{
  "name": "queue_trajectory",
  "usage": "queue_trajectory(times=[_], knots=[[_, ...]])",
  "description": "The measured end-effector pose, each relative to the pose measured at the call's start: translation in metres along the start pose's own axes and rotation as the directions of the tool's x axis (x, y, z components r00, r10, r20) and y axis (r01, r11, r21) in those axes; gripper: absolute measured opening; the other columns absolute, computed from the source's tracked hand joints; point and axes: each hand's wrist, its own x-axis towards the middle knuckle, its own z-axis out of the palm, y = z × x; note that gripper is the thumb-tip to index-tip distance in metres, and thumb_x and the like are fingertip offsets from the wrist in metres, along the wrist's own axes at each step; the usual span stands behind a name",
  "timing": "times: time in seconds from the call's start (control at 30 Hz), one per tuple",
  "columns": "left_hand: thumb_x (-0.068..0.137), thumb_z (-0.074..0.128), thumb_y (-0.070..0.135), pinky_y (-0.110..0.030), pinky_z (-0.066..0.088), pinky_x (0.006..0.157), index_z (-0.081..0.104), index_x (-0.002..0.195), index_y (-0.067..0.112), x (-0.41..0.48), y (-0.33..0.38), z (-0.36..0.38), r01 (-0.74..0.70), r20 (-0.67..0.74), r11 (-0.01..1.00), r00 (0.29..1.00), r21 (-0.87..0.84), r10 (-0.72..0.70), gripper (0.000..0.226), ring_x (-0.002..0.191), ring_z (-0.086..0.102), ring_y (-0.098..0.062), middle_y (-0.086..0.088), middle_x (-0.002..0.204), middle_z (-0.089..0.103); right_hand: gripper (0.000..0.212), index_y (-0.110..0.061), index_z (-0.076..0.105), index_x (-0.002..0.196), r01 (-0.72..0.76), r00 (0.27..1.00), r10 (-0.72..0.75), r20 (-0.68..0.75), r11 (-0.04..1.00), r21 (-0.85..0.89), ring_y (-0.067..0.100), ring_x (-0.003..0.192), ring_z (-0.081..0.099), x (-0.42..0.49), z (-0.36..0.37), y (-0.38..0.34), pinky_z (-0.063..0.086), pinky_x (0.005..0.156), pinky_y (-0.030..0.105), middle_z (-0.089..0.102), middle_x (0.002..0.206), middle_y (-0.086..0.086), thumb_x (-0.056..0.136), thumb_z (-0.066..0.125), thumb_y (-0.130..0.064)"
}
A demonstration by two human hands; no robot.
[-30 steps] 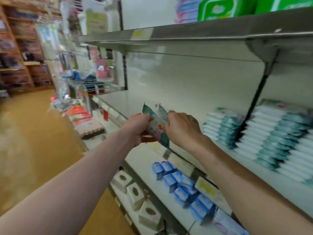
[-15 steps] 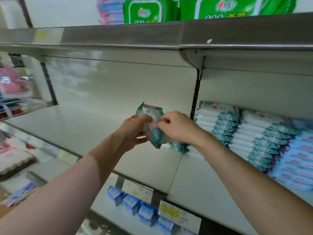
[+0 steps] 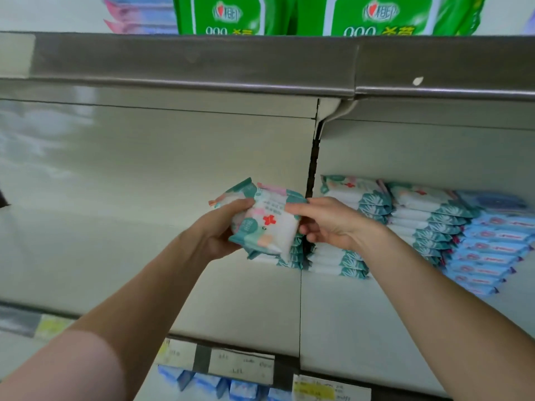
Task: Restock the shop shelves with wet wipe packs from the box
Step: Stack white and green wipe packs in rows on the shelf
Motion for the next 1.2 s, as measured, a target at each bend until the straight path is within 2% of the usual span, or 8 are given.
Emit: queue_trajectory(times=[0.13,0.3,0.4,0.5,0.63,0.77,1.0,1.2], knots=[[0.094,0.052,0.012,-0.038,0.058,0.057,0.06,0.11,0.004,0.008,0.012,-0.017,-0.01,-0.045,0.995,0.999,-0.103,0.005,0.019,0.067,0.071,-0.026,-0.015,0.085,0.073,0.009,-0.005,0.06,0.089,0.054,0.978,0.004,-0.207,0.96,0.276,0.011,0.049,0.064,0.003,0.01,0.002,0.053,0.046,0.021,0.065,0.07,0.01,0.093,0.06,-0.013],[0.091,0.055,0.011,-0.044,0.058,0.055,0.053,0.117,0.008,0.017,0.024,-0.038,-0.043,-0.072,0.955,0.997,-0.294,0.023,0.026,0.1,0.064,-0.031,-0.016,0.112,0.063,0.009,0.0,0.056,0.096,0.143,0.912,0.006,-0.41,0.932,0.333,0.017,0.062,0.068,0.006,0.018,0.0,0.058,0.055,0.022,0.067,0.076,0.016,0.097,0.049,-0.004],[0.091,0.053,0.011,-0.053,0.056,0.072,0.054,0.112,0.007,0.021,0.027,-0.034,0.006,0.047,0.95,0.999,-0.312,0.009,0.022,0.107,0.062,-0.037,-0.017,0.117,0.062,0.009,0.001,0.055,0.097,0.161,0.88,0.021,-0.475,0.927,0.339,0.015,0.06,0.067,0.01,0.022,0.002,0.058,0.055,0.022,0.067,0.073,0.014,0.098,0.047,-0.003],[0.09,0.053,0.012,-0.059,0.055,0.07,0.053,0.113,0.007,0.025,0.028,-0.028,0.05,0.153,0.943,0.988,-0.329,0.001,0.024,0.102,0.063,-0.04,-0.021,0.116,0.063,0.009,0.0,0.053,0.099,0.176,0.847,0.047,-0.529,0.915,0.363,0.016,0.061,0.068,0.014,0.021,0.002,0.058,0.055,0.023,0.066,0.073,0.014,0.098,0.045,-0.001],[0.085,0.056,0.018,-0.053,0.056,0.077,0.058,0.1,0.009,0.039,0.033,-0.038,0.042,0.205,0.961,0.979,-0.274,0.016,0.018,0.098,0.062,-0.031,-0.014,0.107,0.062,0.014,0.004,0.053,0.105,0.184,0.833,0.064,-0.549,0.905,0.384,0.017,0.061,0.067,0.016,0.017,0.0,0.058,0.055,0.023,0.066,0.073,0.016,0.099,0.041,0.001],[0.066,0.072,0.018,-0.057,0.049,0.089,0.056,0.112,0.014,0.05,0.032,-0.051,0.029,0.373,0.966,0.925,-0.259,0.072,0.049,0.109,0.057,-0.034,-0.012,0.112,0.06,0.022,0.008,0.052,0.116,0.19,0.835,0.078,-0.544,0.888,0.419,0.017,0.059,0.067,0.021,0.019,0.001,0.057,0.052,0.022,0.066,0.073,0.017,0.099,0.038,0.002],[0.089,0.05,0.022,-0.062,0.05,0.085,0.06,0.103,0.014,0.056,0.024,-0.051,0.012,0.339,0.949,0.936,-0.314,0.1,0.019,0.102,0.06,-0.035,-0.012,0.101,0.065,0.019,0.007,0.056,0.107,0.191,0.807,0.108,-0.58,0.883,0.429,0.018,0.058,0.067,0.033,0.02,0.007,0.057,0.051,0.022,0.066,0.076,0.018,0.097,0.04,0.003],[0.092,0.046,0.023,-0.064,0.047,0.086,0.063,0.098,0.012,0.06,0.022,-0.038,0.029,0.302,0.962,0.952,-0.271,0.056,0.022,0.088,0.068,-0.035,-0.015,0.096,0.068,0.011,0.002,0.055,0.099,0.122,0.81,0.084,-0.581,0.944,0.306,0.019,0.06,0.067,0.042,0.027,0.011,0.058,0.057,0.024,0.066,0.072,0.015,0.097,0.045,0.001]])
